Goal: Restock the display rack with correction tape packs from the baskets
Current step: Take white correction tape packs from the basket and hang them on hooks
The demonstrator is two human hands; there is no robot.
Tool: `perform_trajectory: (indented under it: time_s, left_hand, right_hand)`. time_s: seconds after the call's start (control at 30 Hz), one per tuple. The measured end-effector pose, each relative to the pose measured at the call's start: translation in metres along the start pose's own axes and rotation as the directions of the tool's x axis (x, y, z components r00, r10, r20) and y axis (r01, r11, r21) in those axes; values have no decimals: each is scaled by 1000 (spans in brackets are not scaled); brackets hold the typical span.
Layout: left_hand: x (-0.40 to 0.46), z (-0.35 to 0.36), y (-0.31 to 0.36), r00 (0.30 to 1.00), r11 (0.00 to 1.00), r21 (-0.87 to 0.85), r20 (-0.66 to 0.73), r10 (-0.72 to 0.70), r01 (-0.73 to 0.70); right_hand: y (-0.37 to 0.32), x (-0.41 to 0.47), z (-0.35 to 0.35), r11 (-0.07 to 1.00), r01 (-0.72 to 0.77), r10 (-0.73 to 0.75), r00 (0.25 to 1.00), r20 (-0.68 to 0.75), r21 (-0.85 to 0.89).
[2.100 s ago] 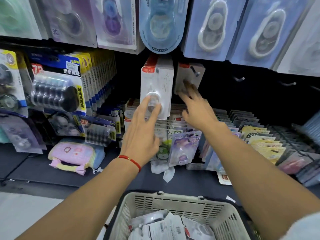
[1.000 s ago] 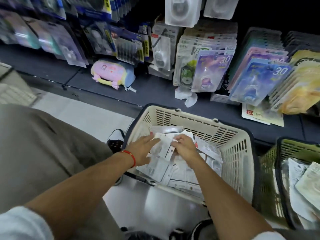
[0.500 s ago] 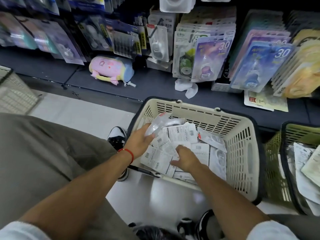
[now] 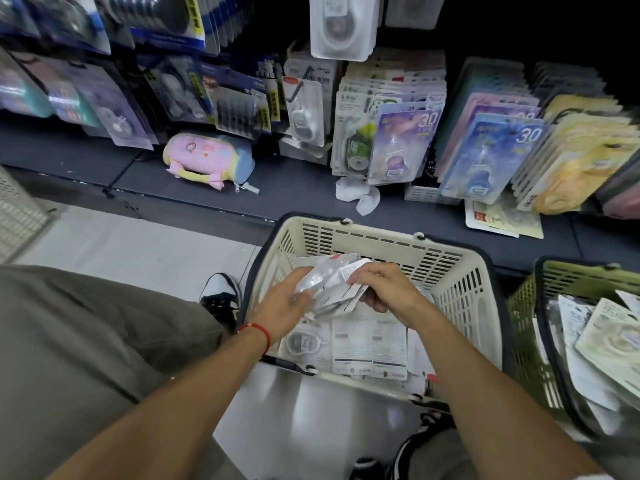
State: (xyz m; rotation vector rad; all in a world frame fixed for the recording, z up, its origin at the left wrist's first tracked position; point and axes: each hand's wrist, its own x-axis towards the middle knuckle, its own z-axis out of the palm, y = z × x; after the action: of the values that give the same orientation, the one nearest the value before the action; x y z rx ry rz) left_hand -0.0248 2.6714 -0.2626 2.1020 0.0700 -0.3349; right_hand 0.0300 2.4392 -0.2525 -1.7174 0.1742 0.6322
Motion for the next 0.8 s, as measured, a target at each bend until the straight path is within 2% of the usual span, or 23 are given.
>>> perform_trajectory:
  time_s: [0.1, 0.2, 0.3, 0.4, 0.43, 0.47, 0.5, 0.53, 0.57, 0.6, 0.63, 0.7, 0.8]
  left_hand:
    - [-5, 8, 9, 995, 977, -203, 90, -52, 69]
    - [-8, 13, 16, 985, 942, -326, 171, -29, 84]
    - [-4, 18, 15, 990, 946, -317, 138, -27, 70]
    - [-1, 21, 10, 993, 937, -329, 51, -108, 119]
    - [-1, 21, 7, 986, 916, -368, 36, -161, 163]
    - [-1, 21, 3, 976, 889, -409, 24, -215, 206]
    - [-1, 20, 1, 965, 865, -441, 10, -261, 239]
    - [-1, 18, -2, 956, 845, -469, -9, -294, 256]
    - [-1, 16, -3, 949, 830, -494, -29, -315, 260]
    - [-1, 13, -4, 944, 818, -514, -50, -327, 257]
    - [-1, 10, -4, 940, 810, -529, -66, -336, 252]
    - [-1, 6, -3, 931, 778, -575, -75, -358, 254]
    - [-2, 1, 1, 923, 687, -679, -36, -383, 259]
  right_hand:
    - [-9, 3, -7, 958, -127, 133, 991, -7, 258]
    - [-13, 5, -10, 849, -252, 262, 964, 45, 465]
    - [-13, 4, -8, 759, -288, 278, 954, 110, 584]
    - [-8, 3, -4, 755, -261, 255, 962, 97, 601]
    - [-3, 4, -4, 805, -218, 234, 971, 43, 552]
    - [3, 4, -4, 904, -158, 193, 980, -49, 398]
    - [12, 3, -6, 991, -102, 115, 982, -150, 91]
    - [23, 2, -8, 947, -46, -16, 981, -191, -317]
    - [35, 0, -11, 763, 30, -132, 985, -111, -645]
    - [48, -2, -12, 564, 117, -158, 987, 33, -817]
    - [60, -4, -10, 422, 204, -121, 978, 168, -883]
    - [82, -5, -1, 207, 345, -1, 936, 352, -916]
    - [104, -3, 9, -65, 390, 78, 920, 385, -919]
